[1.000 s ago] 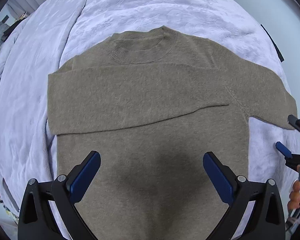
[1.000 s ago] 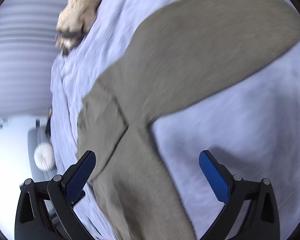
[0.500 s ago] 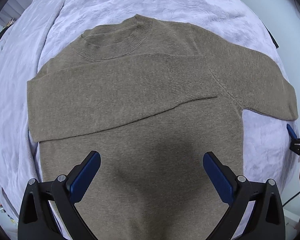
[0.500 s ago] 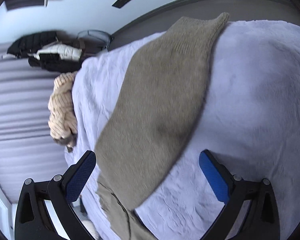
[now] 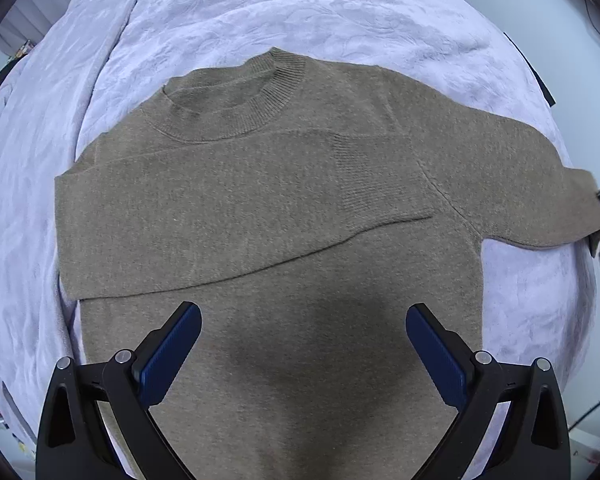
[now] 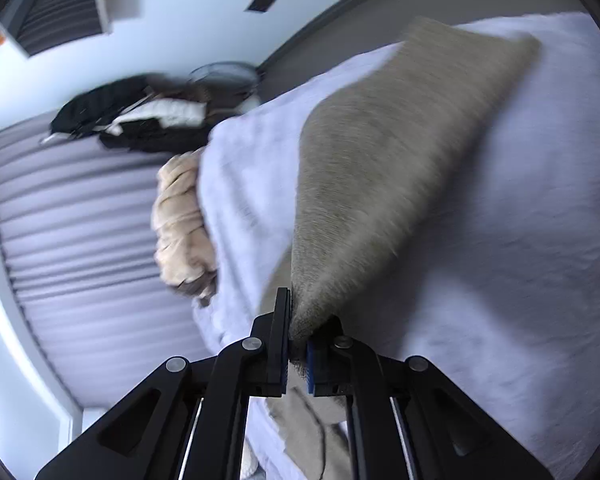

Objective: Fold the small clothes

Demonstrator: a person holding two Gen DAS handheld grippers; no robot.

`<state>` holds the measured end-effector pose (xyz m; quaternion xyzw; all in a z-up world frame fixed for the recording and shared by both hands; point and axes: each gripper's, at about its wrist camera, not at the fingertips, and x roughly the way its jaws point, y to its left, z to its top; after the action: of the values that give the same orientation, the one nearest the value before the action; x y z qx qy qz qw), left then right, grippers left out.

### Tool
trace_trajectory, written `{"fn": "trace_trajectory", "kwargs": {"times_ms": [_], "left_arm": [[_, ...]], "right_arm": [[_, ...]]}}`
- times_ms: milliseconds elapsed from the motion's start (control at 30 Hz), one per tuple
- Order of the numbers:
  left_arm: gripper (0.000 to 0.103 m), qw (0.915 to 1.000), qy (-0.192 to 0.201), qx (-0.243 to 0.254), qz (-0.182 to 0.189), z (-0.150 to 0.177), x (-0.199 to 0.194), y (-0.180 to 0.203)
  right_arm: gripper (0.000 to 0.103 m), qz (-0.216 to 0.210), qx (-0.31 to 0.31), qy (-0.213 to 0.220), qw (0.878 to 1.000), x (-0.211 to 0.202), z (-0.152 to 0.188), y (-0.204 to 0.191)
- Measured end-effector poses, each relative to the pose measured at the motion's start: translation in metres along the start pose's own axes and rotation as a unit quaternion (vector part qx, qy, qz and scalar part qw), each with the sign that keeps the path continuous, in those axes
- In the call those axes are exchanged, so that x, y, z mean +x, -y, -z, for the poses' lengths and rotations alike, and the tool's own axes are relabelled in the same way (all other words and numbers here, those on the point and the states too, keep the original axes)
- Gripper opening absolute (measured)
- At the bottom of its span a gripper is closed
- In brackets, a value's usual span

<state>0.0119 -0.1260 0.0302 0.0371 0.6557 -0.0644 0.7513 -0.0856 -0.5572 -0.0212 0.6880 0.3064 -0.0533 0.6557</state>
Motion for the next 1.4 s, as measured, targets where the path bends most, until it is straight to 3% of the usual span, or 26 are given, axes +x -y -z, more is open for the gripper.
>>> {"fn": "trace_trajectory", "kwargs": {"times_ms": [233, 467, 700, 867, 1000, 1200, 1267, 1333, 1400], "left_arm": [[0.103, 0.9997, 0.018, -0.015, -0.002, -0.001, -0.004, -0.028], [0.103, 0.9992, 0.025, -0.033, 0.003, 0.006, 0.008, -0.070], [0.103, 0.9988, 0.023, -0.042, -0.001, 0.013, 0.034, -0.122], [0.103, 0.9984, 0.022, -0.052, -0.001, 0.019, 0.055, -0.159], [0.103, 0.9982, 0.023, -0.055, 0.001, 0.024, 0.069, -0.178], [0.103, 0.9970, 0.046, -0.056, 0.025, 0.029, 0.075, -0.193], [0.103, 0.9951, 0.067, -0.062, 0.037, 0.030, 0.069, -0.199], [0.103, 0.9924, 0.086, -0.075, 0.045, 0.027, 0.062, -0.209], [0.103, 0.9890, 0.103, -0.088, 0.059, 0.021, 0.056, -0.220]], "right_arm": [[0.007, -0.062, -0.078, -0.084, 0.991, 0.044, 0.043, -0.069], [0.007, -0.063, -0.157, -0.162, 0.972, 0.112, 0.115, -0.114], [0.007, -0.029, -0.182, -0.243, 0.952, 0.197, 0.201, -0.096], [0.007, 0.027, -0.200, -0.290, 0.935, 0.256, 0.262, -0.059], [0.008, 0.056, -0.192, -0.296, 0.934, 0.280, 0.284, -0.029], [0.014, 0.082, -0.186, -0.276, 0.939, 0.287, 0.280, -0.014], [0.029, 0.086, -0.194, -0.267, 0.940, 0.278, 0.280, -0.018], [0.053, 0.090, -0.208, -0.250, 0.941, 0.271, 0.275, -0.032], [0.053, 0.104, -0.225, -0.220, 0.943, 0.268, 0.266, -0.046]]}}
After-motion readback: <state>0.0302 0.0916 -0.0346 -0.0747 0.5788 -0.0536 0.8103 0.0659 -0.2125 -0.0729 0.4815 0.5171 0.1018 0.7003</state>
